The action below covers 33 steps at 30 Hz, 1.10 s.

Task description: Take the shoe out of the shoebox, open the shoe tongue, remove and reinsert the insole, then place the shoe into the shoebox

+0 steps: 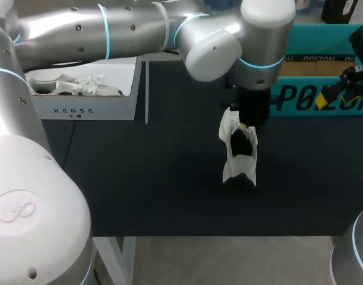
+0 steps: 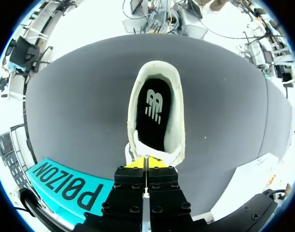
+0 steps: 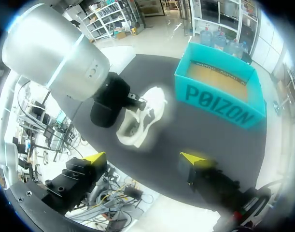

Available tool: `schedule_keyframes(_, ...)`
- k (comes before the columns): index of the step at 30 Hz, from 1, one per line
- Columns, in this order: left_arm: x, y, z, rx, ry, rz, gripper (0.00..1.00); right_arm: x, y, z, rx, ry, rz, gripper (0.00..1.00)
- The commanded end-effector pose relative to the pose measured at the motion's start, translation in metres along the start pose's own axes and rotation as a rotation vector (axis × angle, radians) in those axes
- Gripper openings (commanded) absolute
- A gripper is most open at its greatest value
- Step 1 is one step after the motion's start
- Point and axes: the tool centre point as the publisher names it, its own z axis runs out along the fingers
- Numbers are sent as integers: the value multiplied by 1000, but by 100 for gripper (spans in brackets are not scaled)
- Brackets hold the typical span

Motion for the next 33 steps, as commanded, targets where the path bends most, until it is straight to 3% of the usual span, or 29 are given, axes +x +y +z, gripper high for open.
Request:
schedule_keyframes(1,12,-10,1,-2,-18,-10,0,0,1,1,3,-1,1,100)
schedule_keyframes(9,30,-16,-9,-5,-32,-181,0,0,1,1,3,-1,1,100)
schedule_keyframes(11,37,-15,-15,-38,6,-383,0,0,1,1,3,-1,1,100)
schedule_keyframes(13,46,-16,-22,3,23,-631,0,0,1,1,3,-1,1,100)
schedule_keyframes(14,47,-18,-25,27,15,-695,36,0,1,1,3,-1,1,100)
schedule_keyframes(15,48,-21,-29,43,8,-751,100,0,1,1,3,-1,1,100)
schedule_keyframes(33,48,-21,-29,43,8,-751,100,0,1,1,3,-1,1,100)
